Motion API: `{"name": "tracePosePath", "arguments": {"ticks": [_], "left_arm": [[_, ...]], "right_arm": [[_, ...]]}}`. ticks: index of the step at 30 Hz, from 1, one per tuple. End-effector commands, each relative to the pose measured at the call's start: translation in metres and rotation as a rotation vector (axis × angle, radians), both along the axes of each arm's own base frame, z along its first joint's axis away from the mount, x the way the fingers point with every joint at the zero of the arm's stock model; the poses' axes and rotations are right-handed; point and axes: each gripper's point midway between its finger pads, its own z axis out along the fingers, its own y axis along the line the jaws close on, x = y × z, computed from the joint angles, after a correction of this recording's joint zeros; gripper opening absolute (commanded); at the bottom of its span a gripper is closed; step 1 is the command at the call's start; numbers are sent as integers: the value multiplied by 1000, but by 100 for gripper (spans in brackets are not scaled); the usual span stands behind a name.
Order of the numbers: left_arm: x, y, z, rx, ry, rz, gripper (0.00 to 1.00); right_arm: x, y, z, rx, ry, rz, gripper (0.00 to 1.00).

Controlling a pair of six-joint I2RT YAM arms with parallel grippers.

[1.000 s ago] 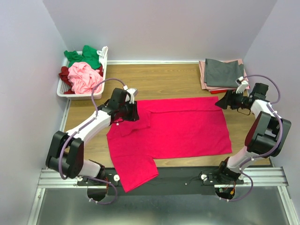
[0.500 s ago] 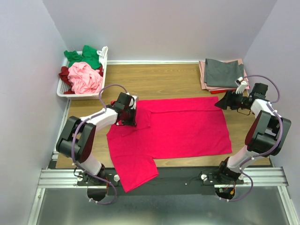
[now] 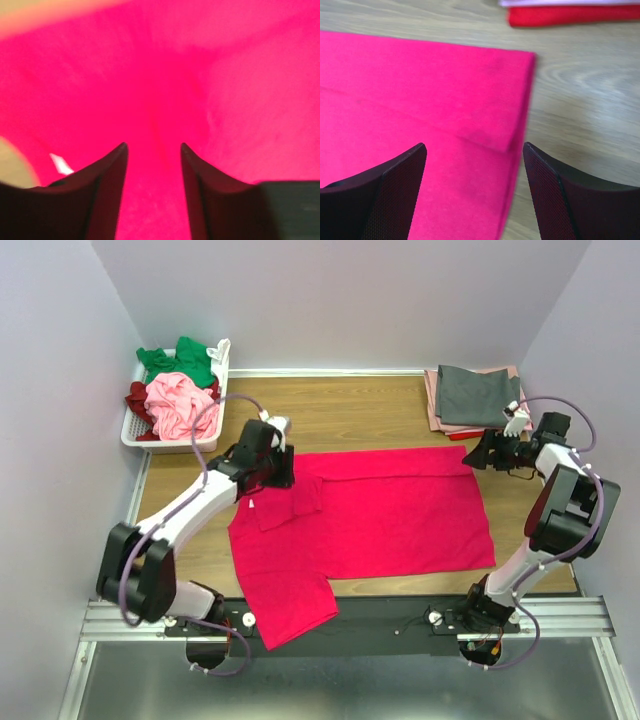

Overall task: Fold and stack the t-shirts
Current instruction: Fold the tshirt

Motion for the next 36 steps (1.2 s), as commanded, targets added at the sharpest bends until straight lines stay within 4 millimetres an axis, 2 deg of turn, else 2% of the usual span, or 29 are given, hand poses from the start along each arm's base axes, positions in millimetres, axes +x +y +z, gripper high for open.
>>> {"name": "tracePosePath", "arguments": {"ticks": [1,5,6,7,8,11,13,17,20,21,23,24,26,28,29,31,33,36], "left_arm": [[36,28,81,41,-293,130,58],[41,49,102,65,-416,198,59],[39,53,101,72,-418,204,59],[41,55,105,68,-444,215,59],[37,60,103,78,-454,226,59],[34,66,102,88,-479,239,59],[34,68,105,92,-490,245,59],[35,67,109,81,-507,244,59],[35,67,108,84,-505,240,59],[36,67,108,84,-508,239,59],[36,67,108,85,-506,241,59],[36,67,109,82,-510,238,59],[35,67,108,83,-509,238,59],[36,66,108,82,-509,237,59],[36,66,107,82,-507,233,59],[37,66,108,80,-509,234,59],[38,64,109,78,-511,229,59],[38,65,106,80,-505,228,59]], "right_arm": [[16,-16,-21,-87,90,-64,84],[38,-17,-34,-152,130,-79,82],[37,-14,-44,-157,156,-76,82],[44,-8,-43,-171,154,-65,81],[45,-10,-55,-193,181,-75,81],[53,-7,-65,-204,206,-80,78],[55,-5,-69,-203,215,-76,72],[56,3,-77,-170,232,-54,58],[55,10,-82,-138,246,-32,38],[55,11,-82,-134,246,-27,27],[54,12,-79,-135,234,-13,16],[53,13,-78,-132,229,-5,7],[54,13,-64,-147,189,9,1],[51,15,-52,-163,152,33,0],[54,15,-34,-176,103,34,0],[54,14,-21,-192,65,40,0],[61,12,2,-216,-7,33,0],[70,9,21,-236,-63,20,0]]}}
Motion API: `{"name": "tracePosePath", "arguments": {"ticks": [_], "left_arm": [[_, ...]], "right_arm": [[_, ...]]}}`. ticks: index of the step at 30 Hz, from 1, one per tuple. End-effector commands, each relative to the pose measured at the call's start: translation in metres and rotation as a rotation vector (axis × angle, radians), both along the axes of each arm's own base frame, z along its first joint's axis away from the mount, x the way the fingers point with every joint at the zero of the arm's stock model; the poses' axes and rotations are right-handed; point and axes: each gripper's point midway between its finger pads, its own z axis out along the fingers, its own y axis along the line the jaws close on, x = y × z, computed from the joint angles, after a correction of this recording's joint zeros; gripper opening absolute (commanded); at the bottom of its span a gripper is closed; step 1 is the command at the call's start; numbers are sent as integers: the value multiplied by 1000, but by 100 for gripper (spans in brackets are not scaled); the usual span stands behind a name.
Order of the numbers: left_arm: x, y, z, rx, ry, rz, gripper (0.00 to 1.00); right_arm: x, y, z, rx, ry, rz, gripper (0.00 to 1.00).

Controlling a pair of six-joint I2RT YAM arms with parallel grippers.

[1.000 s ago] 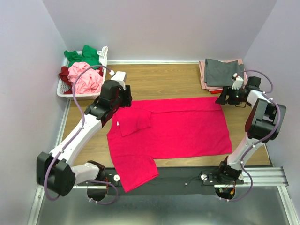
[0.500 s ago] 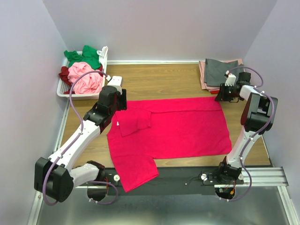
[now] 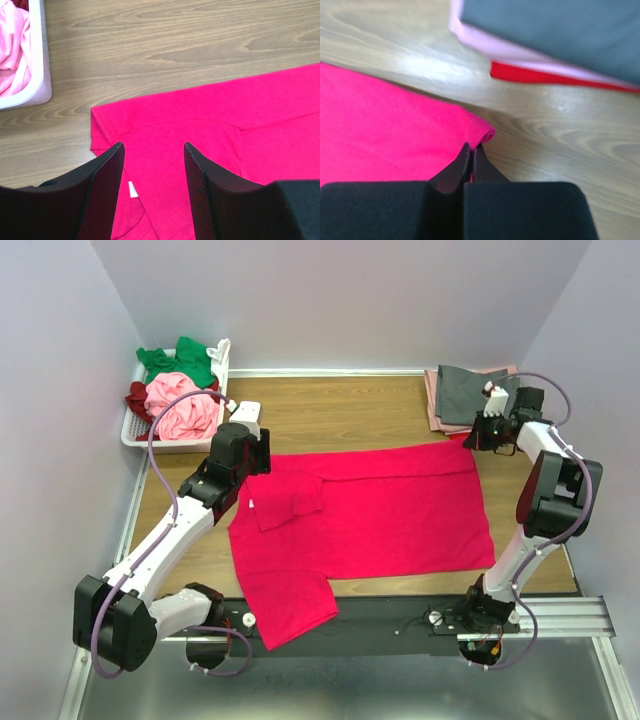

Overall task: Fold and stack the t-shirts
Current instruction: Fold the tshirt

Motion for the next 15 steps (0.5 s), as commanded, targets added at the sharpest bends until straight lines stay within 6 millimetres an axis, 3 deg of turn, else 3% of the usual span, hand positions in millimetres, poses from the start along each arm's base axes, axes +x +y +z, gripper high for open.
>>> {"name": "tracePosePath", "arguments": {"ticks": [1,6,15], "left_arm": [[4,5,5,6,-31,21,59],[5,6,4,6,-29,22,59],[7,9,0,14,-19,35,59]], "right_arm": [[17,-1,46,-42,-144,26,1],[42,-9,65,-54,-201,3,0],[77,-19,57,-46,-204,-19,0]]}}
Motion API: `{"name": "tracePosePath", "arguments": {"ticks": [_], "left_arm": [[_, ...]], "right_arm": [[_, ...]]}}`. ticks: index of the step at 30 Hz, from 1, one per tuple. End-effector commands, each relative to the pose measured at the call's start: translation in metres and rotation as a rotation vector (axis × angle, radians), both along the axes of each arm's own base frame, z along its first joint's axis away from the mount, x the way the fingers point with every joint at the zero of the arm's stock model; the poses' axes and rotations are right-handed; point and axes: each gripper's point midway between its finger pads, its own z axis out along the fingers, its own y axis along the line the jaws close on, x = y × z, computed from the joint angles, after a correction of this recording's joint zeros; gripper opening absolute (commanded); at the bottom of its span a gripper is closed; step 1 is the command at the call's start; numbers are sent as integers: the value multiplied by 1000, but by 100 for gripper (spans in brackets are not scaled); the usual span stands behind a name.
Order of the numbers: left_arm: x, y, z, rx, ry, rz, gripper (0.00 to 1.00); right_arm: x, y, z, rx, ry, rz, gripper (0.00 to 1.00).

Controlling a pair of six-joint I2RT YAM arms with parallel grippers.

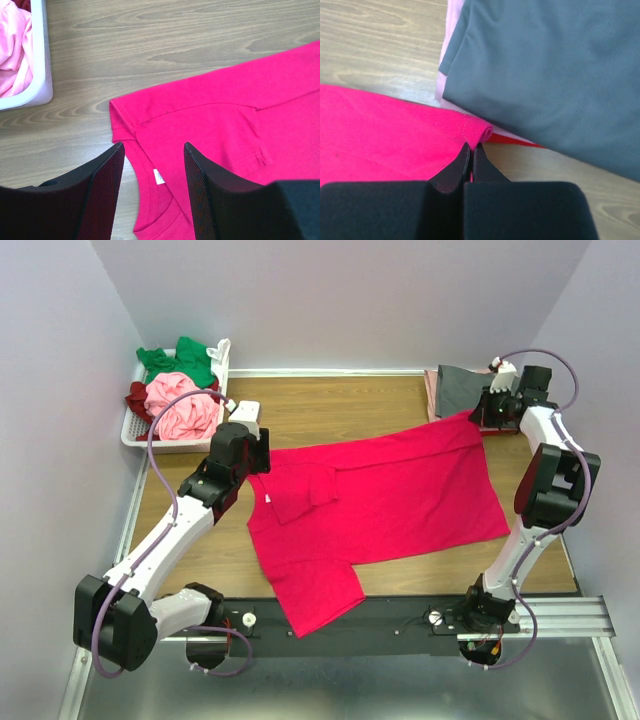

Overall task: Fold and stack the t-shirts
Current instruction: Fold the tshirt

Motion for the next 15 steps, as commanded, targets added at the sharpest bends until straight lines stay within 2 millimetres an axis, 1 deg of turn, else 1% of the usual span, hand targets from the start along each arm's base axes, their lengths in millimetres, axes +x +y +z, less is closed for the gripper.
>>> {"name": "tracePosePath", "arguments": {"ticks": [1,5,11,12,14,15], "left_arm": [[5,7,-2,18,-12,25,59],[6,8,-3,19,-7,32,59],[6,10,0,14,-15,36,59],[6,11,-1,14,-14,38,59],[6,11,1,0,-16,36,60],[5,9,4,-16,-22,23,61]], "right_arm": [[21,-7,-1,1,-21,-20,0],[37,-11,1,8,-34,-32,0],[50,-16,7,7,-53,-52,0],[54,-19,13,1,-68,-61,0],[59,-19,15,5,-72,-67,0],[64,-22,20,-1,-86,-75,1]]}}
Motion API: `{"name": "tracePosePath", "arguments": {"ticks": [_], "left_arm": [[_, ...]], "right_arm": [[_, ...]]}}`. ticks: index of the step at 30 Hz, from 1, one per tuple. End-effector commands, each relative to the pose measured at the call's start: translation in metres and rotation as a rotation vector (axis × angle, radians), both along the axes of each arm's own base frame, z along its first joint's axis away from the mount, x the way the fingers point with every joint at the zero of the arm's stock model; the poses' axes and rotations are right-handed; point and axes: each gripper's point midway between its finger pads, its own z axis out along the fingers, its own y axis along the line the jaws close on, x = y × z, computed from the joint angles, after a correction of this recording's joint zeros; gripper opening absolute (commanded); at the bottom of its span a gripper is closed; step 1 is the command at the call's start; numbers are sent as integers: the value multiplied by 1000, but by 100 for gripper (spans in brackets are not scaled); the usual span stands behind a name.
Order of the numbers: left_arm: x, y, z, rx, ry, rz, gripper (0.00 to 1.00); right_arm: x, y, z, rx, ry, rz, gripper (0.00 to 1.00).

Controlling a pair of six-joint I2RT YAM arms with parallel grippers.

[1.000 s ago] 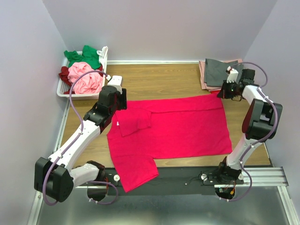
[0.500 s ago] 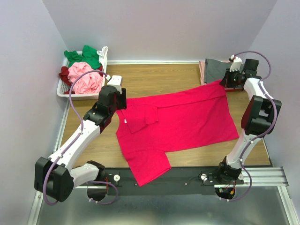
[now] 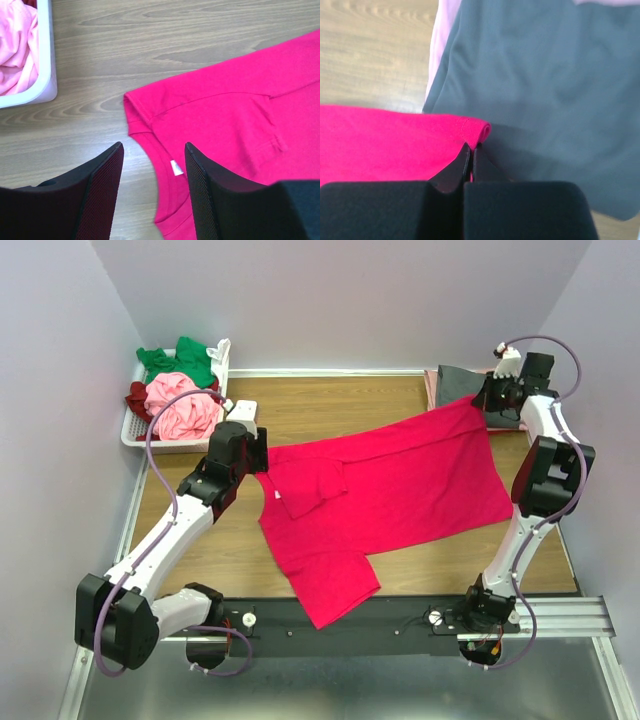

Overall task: Fold and stack the t-shirts
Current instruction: Fold the tshirt

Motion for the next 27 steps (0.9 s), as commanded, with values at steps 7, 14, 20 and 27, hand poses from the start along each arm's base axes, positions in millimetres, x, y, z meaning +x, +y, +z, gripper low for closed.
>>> {"name": "tracePosePath", "arguments": {"ticks": [7,14,20,27], "left_arm": [[-12,-20,21,-271,-42,-175,79],[-72,-60,-10,-521,169,-349,79],[-131,-98,-5,-537,230,-497,79],[-206,-142,-5,-497,322,-637,79]], "right_arm": [[33,-31,21,-72,-53,-156,60],[-34,-18,74,-209,-133,-61,100],[-140,62,73,-53,-174,234,100],[-243,143,67,204,-267,570,100]]}}
